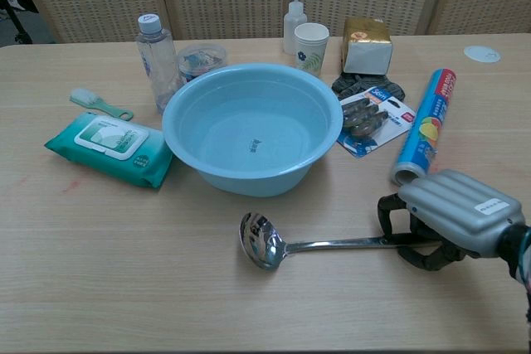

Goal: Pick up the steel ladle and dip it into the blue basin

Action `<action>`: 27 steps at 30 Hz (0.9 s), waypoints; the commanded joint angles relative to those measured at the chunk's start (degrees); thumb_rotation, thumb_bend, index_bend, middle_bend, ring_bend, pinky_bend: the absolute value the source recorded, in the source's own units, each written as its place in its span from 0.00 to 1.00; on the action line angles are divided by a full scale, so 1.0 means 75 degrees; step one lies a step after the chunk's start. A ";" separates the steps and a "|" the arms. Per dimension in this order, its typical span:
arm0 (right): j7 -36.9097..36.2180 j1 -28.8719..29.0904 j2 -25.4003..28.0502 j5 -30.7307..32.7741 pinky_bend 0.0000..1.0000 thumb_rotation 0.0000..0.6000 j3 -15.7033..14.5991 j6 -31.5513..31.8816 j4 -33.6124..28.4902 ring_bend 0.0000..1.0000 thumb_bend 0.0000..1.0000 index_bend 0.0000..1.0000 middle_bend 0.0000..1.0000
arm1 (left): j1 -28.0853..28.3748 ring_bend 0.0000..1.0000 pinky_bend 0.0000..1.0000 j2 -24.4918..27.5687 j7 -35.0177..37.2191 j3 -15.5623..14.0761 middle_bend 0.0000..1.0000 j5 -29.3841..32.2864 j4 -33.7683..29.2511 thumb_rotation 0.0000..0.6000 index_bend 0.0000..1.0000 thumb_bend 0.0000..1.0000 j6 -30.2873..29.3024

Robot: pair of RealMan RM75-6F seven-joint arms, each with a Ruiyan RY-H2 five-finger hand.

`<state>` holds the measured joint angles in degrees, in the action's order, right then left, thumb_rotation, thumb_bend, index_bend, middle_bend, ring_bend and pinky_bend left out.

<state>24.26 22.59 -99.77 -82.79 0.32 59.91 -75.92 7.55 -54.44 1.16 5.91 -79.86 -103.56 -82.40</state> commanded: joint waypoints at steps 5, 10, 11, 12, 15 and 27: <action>0.0091 0.0012 -0.0098 0.0089 1.00 1.00 0.0004 0.0011 -0.0030 0.99 0.41 0.44 1.00 | 0.0007 0.00 0.00 0.0007 0.0013 0.0005 0.00 0.0021 0.0002 1.00 0.00 0.00 0.0020; 0.0085 0.0021 -0.0163 0.0106 1.00 1.00 -0.0001 0.0041 0.0062 0.99 0.48 0.54 1.00 | 0.0001 0.00 0.00 0.0011 0.0034 0.0007 0.00 0.0018 0.0003 1.00 0.00 0.00 0.0007; 0.0082 0.0027 -0.0177 0.0095 1.00 1.00 -0.0009 0.0048 0.0099 0.99 0.52 0.57 1.00 | 0.0002 0.00 0.00 0.0013 0.0042 0.0009 0.00 0.0023 0.0006 1.00 0.00 0.00 0.0009; 0.0082 0.0031 -0.0184 0.0088 1.00 1.00 -0.0016 0.0052 0.0126 0.99 0.56 0.59 1.00 | 0.0003 0.00 0.00 0.0014 0.0049 0.0010 0.00 0.0025 0.0007 1.00 0.00 0.00 0.0011; 0.0020 0.0041 -0.0191 0.0039 1.00 1.00 -0.0043 0.0083 0.0190 0.99 0.69 0.66 1.00 | 0.0007 0.00 0.00 0.0022 0.0068 0.0011 0.00 0.0030 0.0014 1.00 0.00 0.00 0.0026; -0.0942 0.0004 0.0332 -0.0328 1.00 1.00 -0.0156 0.0414 -0.0211 0.99 0.94 0.76 1.00 | 0.0019 0.00 0.00 0.0042 0.0101 0.0010 0.00 0.0060 0.0022 1.00 0.00 0.00 0.0070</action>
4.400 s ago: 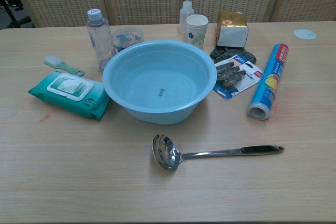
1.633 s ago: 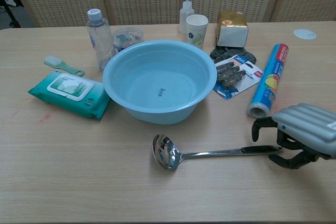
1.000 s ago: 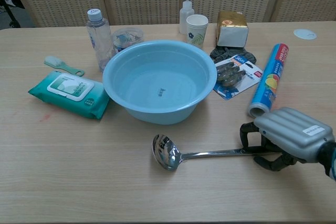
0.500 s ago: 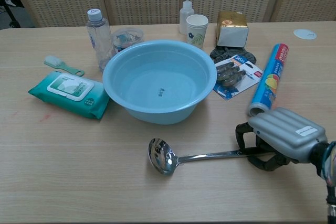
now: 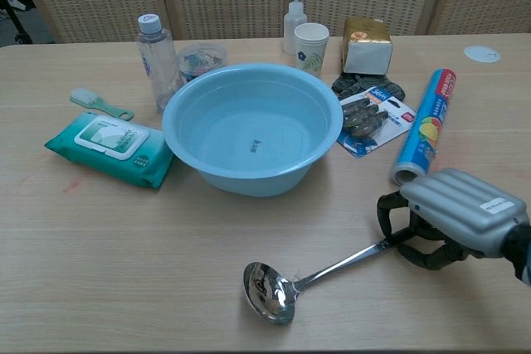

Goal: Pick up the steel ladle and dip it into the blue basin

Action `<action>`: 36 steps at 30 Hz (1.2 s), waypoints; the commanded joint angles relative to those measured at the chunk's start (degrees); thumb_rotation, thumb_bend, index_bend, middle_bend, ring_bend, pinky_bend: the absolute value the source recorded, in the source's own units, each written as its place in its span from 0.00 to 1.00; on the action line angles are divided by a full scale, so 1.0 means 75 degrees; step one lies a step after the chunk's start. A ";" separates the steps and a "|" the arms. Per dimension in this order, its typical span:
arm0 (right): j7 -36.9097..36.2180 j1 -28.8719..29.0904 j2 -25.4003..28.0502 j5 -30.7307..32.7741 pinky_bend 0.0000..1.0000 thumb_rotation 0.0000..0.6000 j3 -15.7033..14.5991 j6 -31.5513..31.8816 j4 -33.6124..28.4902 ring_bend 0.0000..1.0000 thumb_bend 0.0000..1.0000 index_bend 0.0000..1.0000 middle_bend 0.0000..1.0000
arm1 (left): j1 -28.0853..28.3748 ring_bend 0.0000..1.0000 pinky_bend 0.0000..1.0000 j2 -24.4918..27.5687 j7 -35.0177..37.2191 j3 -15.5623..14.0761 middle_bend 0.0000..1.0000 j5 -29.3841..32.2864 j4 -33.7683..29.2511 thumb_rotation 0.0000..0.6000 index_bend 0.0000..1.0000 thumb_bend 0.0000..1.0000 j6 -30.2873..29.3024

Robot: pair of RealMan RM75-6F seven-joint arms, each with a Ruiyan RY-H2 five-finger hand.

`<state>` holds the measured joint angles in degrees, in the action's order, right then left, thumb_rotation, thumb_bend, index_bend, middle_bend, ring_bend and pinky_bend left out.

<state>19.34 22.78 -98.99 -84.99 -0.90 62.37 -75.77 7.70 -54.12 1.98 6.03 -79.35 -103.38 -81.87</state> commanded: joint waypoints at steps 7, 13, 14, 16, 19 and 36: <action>-0.0918 -0.0027 0.0769 0.0266 1.00 1.00 0.0183 -0.0006 -0.0871 0.99 0.97 0.78 1.00 | 0.0006 0.00 0.00 -0.0012 -0.0036 -0.0017 0.00 -0.0013 -0.0012 1.00 0.00 0.00 0.0015; -0.1479 -0.0058 0.1261 0.0397 1.00 1.00 0.0277 -0.0001 -0.1275 0.99 0.98 0.79 1.00 | 0.0012 0.00 0.00 -0.0021 -0.0054 -0.0017 0.00 -0.0001 -0.0013 1.00 0.00 0.00 0.0023; -0.1515 -0.0061 0.1293 0.0384 1.00 1.00 0.0274 0.0011 -0.1292 0.99 0.98 0.79 1.00 | 0.0011 0.00 0.00 -0.0023 -0.0057 -0.0018 0.00 -0.0003 -0.0013 1.00 0.00 0.00 0.0021; -0.1669 -0.0103 0.1423 0.0363 1.00 1.00 0.0284 0.0105 -0.1384 0.99 0.98 0.79 1.00 | 0.0011 0.00 0.00 -0.0026 -0.0061 -0.0024 0.00 -0.0009 -0.0015 1.00 0.00 0.00 0.0023; -0.1794 -0.0177 0.1660 0.0325 1.00 1.00 0.0263 0.0238 -0.1608 0.99 0.98 0.79 1.00 | 0.0013 0.00 0.00 -0.0025 -0.0060 -0.0023 0.00 0.0005 -0.0019 1.00 0.00 0.00 0.0032; -0.0433 -0.0027 0.3180 0.1178 1.00 1.00 0.1475 0.0952 -0.3003 0.99 1.00 0.79 1.00 | -0.0008 0.00 0.00 0.0019 0.0049 -0.0017 0.00 -0.0007 -0.0044 1.00 0.00 0.00 0.0001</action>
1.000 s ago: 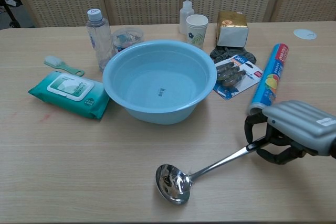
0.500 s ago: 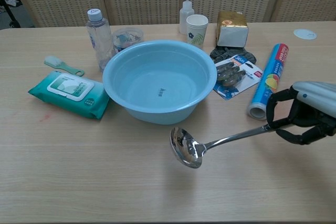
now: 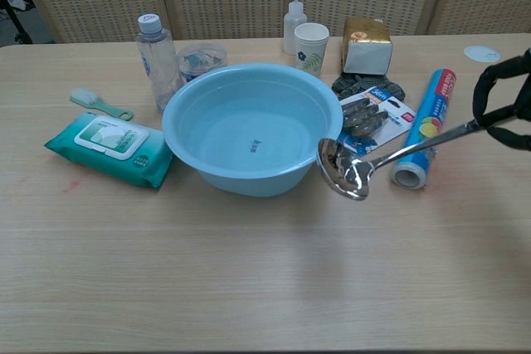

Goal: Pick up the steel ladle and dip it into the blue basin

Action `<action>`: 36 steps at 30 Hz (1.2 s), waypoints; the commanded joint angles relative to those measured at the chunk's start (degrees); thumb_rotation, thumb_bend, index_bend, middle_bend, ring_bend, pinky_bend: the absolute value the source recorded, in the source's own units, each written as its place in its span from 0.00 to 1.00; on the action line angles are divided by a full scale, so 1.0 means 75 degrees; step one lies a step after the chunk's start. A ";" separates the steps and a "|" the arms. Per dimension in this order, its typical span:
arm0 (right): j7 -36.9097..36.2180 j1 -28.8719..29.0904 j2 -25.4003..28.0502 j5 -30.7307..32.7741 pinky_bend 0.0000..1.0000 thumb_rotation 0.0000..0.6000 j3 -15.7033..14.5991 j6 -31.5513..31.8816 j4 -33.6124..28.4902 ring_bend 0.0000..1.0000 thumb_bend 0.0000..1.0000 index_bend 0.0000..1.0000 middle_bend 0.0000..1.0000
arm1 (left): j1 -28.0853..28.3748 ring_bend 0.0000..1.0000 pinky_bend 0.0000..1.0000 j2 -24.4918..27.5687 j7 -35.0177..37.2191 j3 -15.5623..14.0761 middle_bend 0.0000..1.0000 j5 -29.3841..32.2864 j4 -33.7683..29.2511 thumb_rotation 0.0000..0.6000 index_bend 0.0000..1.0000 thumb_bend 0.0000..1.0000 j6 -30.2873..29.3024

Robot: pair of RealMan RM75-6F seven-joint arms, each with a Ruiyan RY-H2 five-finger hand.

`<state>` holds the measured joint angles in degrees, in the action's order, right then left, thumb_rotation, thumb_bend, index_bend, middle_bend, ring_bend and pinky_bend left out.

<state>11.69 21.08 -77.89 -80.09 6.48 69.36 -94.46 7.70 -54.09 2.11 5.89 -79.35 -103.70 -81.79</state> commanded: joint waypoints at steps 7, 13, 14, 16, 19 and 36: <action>0.1839 0.0699 0.0727 0.1420 1.00 1.00 0.1276 0.0054 -0.1352 0.99 1.00 0.79 1.00 | -0.0015 0.00 0.00 0.0056 0.0146 0.0006 0.00 -0.0026 0.0014 1.00 0.00 0.00 -0.0011; 0.3178 0.1398 0.0263 0.1971 1.00 1.00 0.1604 0.0058 -0.1238 0.99 1.00 0.79 1.00 | -0.0035 0.00 0.00 0.0042 0.0107 -0.0016 0.00 -0.0101 -0.0001 1.00 0.00 0.00 -0.0070; 0.3436 0.1554 0.0101 0.2078 1.00 1.00 0.1644 0.0068 -0.1169 0.99 1.00 0.79 1.00 | -0.0040 0.00 0.00 0.0035 0.0086 -0.0016 0.00 -0.0104 0.0002 1.00 0.00 0.00 -0.0086; 0.3821 0.1813 -0.0185 0.2299 1.00 1.00 0.1715 0.0061 -0.1062 0.99 1.00 0.80 1.00 | -0.0041 0.00 0.00 0.0030 0.0094 -0.0015 0.00 -0.0099 0.0004 1.00 0.00 0.00 -0.0085; 0.4382 0.2218 -0.0662 0.2734 1.00 1.00 0.1871 0.0120 -0.0867 0.99 1.00 0.80 1.00 | -0.0027 0.00 0.00 0.0028 0.0100 -0.0012 0.00 -0.0081 0.0022 1.00 0.00 0.00 -0.0052; 0.6285 0.4017 -0.2463 0.3175 1.00 1.00 0.1979 0.0754 0.1277 0.99 1.00 0.80 1.00 | -0.0024 0.00 0.00 0.0135 0.0397 -0.0003 0.00 -0.0066 0.0067 1.00 0.00 0.00 0.0015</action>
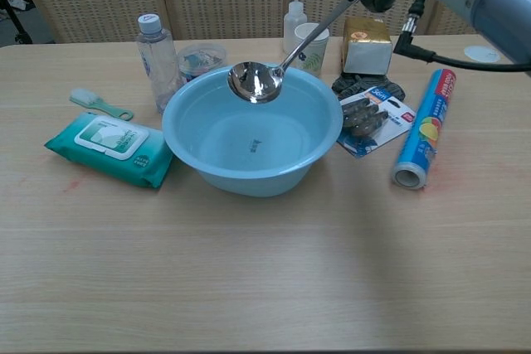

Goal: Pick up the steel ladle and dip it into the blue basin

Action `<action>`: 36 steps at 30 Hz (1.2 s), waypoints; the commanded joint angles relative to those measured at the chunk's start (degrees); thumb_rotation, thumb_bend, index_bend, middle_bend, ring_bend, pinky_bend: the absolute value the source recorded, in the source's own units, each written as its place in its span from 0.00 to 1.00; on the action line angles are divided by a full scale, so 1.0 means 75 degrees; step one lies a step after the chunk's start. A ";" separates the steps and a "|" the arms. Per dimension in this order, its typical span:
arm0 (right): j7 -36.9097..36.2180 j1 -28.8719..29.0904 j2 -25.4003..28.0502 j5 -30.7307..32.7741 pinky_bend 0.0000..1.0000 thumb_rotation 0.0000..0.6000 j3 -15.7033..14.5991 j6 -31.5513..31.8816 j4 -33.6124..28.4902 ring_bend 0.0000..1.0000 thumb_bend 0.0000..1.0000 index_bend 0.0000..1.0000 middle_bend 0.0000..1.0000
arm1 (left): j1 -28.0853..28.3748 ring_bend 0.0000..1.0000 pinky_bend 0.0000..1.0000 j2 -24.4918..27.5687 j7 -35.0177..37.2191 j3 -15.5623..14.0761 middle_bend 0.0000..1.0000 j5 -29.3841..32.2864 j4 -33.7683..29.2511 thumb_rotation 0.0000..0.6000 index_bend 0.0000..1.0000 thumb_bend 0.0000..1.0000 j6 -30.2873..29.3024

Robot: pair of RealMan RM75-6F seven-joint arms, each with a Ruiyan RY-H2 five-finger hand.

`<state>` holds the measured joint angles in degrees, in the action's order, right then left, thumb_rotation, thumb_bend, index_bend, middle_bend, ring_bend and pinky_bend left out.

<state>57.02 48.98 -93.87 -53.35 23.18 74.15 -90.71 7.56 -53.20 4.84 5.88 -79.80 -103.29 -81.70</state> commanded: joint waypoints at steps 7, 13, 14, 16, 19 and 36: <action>0.0329 0.0367 -0.0595 -0.0661 1.00 1.00 -0.0565 0.0241 0.1443 0.99 1.00 0.80 1.00 | 0.0026 0.00 0.00 0.0015 0.0050 -0.0013 0.00 -0.0011 0.0024 1.00 0.00 0.00 0.0073; 0.0297 0.0461 -0.0965 -0.1173 1.00 1.00 -0.0957 0.0267 0.2014 0.99 1.00 0.80 1.00 | 0.0012 0.00 0.00 -0.0027 -0.0059 -0.0030 0.00 -0.0001 0.0001 1.00 0.00 0.00 0.0047; 0.0252 0.0494 -0.1021 -0.1337 1.00 1.00 -0.1049 0.0237 0.2203 0.99 1.00 0.80 1.00 | 0.0014 0.00 0.00 -0.0038 -0.0088 -0.0044 0.00 -0.0011 -0.0005 1.00 0.00 0.00 0.0057; 0.0131 0.0534 -0.1136 -0.1480 1.00 1.00 -0.1104 0.0184 0.2457 0.99 1.00 0.80 1.00 | 0.0022 0.00 0.00 -0.0060 -0.0146 -0.0051 0.00 0.0002 -0.0005 1.00 0.00 0.00 0.0074; -0.0015 0.0609 -0.1334 -0.1595 1.00 1.00 -0.1106 0.0073 0.2870 0.99 1.00 0.80 1.00 | 0.0055 0.00 0.00 -0.0097 -0.0225 -0.0039 0.00 0.0067 -0.0005 1.00 0.00 0.00 0.0132; -0.0547 0.0747 -0.1822 -0.2506 1.00 1.00 -0.1634 -0.0502 0.5006 0.99 1.00 0.80 1.00 | 0.0188 0.00 0.00 -0.0246 -0.0429 -0.0037 0.00 0.0143 0.0060 1.00 0.00 0.00 0.0321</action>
<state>53.40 54.60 -107.18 -71.35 11.60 70.83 -54.13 8.95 -55.01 1.67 5.62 -78.76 -102.83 -79.32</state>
